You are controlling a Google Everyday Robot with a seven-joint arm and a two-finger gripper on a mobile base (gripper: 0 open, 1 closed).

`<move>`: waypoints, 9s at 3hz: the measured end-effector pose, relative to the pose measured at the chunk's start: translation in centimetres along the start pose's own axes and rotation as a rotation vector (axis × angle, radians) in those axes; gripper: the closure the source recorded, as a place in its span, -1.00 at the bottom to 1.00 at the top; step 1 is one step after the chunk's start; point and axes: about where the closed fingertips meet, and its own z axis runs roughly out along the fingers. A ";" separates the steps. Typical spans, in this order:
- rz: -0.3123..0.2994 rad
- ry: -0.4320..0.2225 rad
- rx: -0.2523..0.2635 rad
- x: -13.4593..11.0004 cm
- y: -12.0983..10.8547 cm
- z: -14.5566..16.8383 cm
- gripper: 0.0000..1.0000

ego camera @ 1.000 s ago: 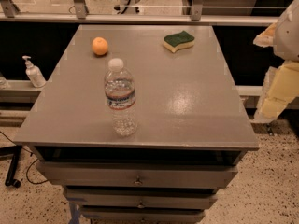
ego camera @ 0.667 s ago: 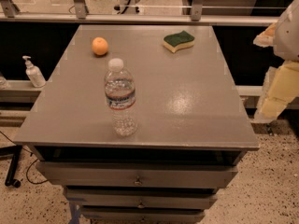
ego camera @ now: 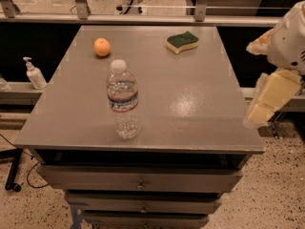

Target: Knock water bottle over

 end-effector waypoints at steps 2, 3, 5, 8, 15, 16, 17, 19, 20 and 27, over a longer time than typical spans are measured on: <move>0.053 -0.405 -0.146 -6.8 1.4 7.2 -1.00; 0.052 -0.613 -0.212 -10.9 3.1 8.6 -1.00; 0.028 -0.960 -0.254 -18.3 7.2 8.8 -1.00; 0.111 -1.040 -0.225 -21.9 9.1 10.7 0.28; -0.553 -0.164 -0.050 -20.8 2.6 12.4 1.00; -0.613 0.019 -0.046 -18.9 2.7 16.3 1.00; -0.644 0.193 -0.012 -16.8 1.1 18.7 0.65; -0.652 0.239 0.003 -16.3 0.3 18.8 -0.28; -0.670 0.298 0.011 -15.7 -0.8 19.0 -0.74; -0.036 -0.223 -0.028 3.5 -6.9 6.4 -1.00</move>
Offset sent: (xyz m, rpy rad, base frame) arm 0.0250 0.1510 -0.0445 0.8012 0.0703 0.1666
